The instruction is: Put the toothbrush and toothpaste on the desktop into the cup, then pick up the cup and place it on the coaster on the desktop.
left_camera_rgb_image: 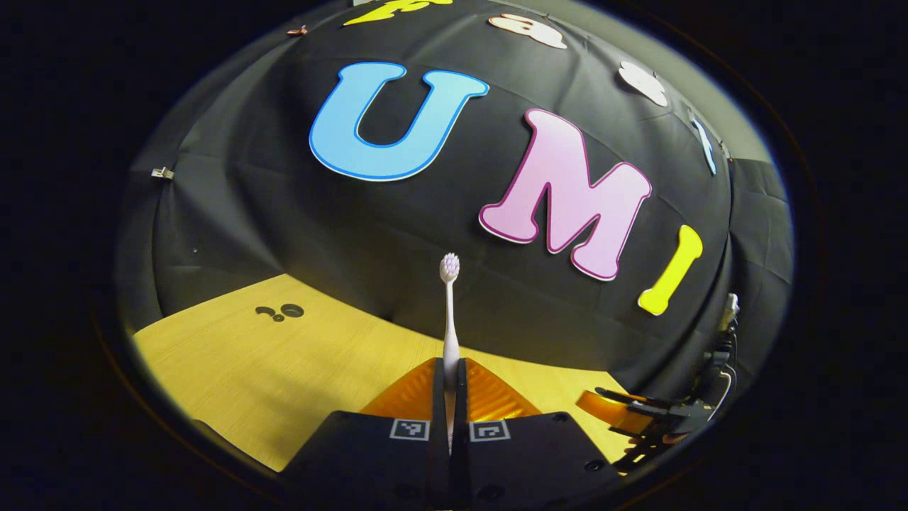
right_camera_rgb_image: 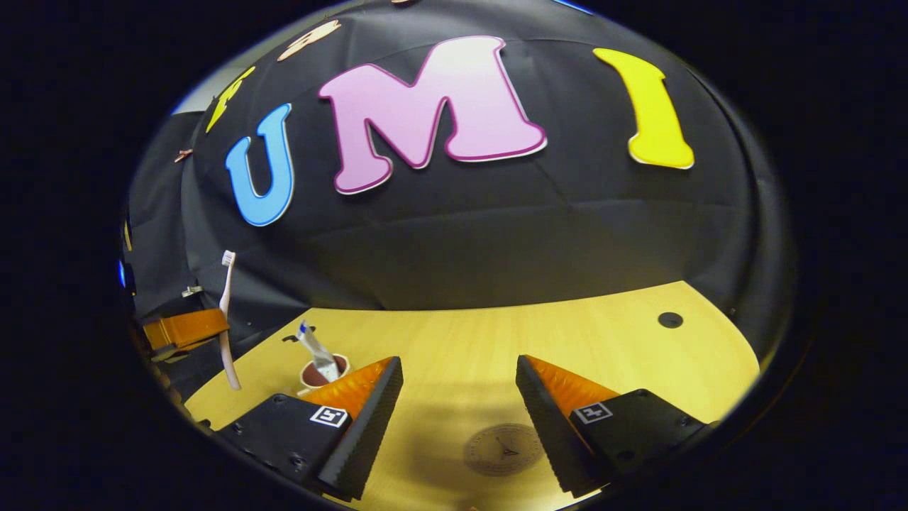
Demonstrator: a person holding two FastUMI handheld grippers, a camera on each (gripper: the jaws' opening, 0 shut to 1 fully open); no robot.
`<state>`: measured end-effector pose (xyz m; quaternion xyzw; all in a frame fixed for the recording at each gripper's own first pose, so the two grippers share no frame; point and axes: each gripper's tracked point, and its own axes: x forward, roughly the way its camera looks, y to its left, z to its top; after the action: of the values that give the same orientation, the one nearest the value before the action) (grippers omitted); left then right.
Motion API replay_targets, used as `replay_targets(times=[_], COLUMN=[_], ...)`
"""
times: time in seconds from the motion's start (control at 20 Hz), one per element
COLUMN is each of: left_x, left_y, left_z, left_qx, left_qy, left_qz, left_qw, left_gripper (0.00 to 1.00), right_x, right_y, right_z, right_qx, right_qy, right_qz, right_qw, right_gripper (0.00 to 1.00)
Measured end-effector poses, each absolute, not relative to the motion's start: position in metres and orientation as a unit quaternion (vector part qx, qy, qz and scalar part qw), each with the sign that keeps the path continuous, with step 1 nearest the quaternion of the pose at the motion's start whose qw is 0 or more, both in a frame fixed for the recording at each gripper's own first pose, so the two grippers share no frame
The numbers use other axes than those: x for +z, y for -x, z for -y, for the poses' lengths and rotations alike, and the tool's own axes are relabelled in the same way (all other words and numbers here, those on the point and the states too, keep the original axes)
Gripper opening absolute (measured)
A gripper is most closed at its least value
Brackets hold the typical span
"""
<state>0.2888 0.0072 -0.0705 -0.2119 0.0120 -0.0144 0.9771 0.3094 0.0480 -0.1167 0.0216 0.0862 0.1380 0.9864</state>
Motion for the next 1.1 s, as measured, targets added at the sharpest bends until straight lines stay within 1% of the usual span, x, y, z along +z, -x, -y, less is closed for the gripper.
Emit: replay_targets(times=[0.3, 0.45, 0.6, 0.75, 0.95, 1.0, 1.05, 1.1], left_x=[-0.076, -0.083, -0.101, -0.101, -0.101, -0.103, -0.104, -0.102], left_y=[-0.341, -0.364, -0.374, -0.370, -0.364, -0.364, -0.361, -0.360], left_z=[-0.002, 0.009, 0.015, 0.018, 0.013, 0.014, 0.014, 0.013], left_qx=[-0.022, -0.023, -0.019, -0.020, -0.019, -0.025, -0.027, -0.027], left_qy=[0.190, 0.168, 0.132, 0.105, 0.100, 0.105, 0.106, 0.103], left_qz=[0.020, 0.037, 0.029, 0.053, 0.065, 0.062, 0.061, 0.060], left_qw=[0.981, 0.985, 0.991, 0.993, 0.993, 0.992, 0.992, 0.992], left_gripper=[0.06, 0.06, 0.06, 0.06, 0.16, 0.24, 0.27, 0.33], right_x=[-0.128, -0.144, -0.157, -0.169, -0.180, -0.182, -0.183, -0.183], right_y=[-0.303, -0.295, -0.283, -0.271, -0.266, -0.267, -0.267, -0.266], right_z=[0.017, 0.051, 0.076, 0.093, 0.099, 0.098, 0.096, 0.093], right_qx=[0.091, 0.065, 0.046, 0.031, 0.020, 0.019, 0.020, 0.022], right_qy=[-0.008, 0.001, 0.007, 0.011, 0.006, 0.004, 0.003, 0.002], right_qz=[-0.073, -0.081, -0.094, -0.108, -0.120, -0.122, -0.124, -0.124], right_qw=[0.993, 0.995, 0.994, 0.994, 0.993, 0.992, 0.992, 0.992], right_gripper=[0.98, 0.98, 0.98, 0.98, 0.98, 0.98, 0.98, 0.98])
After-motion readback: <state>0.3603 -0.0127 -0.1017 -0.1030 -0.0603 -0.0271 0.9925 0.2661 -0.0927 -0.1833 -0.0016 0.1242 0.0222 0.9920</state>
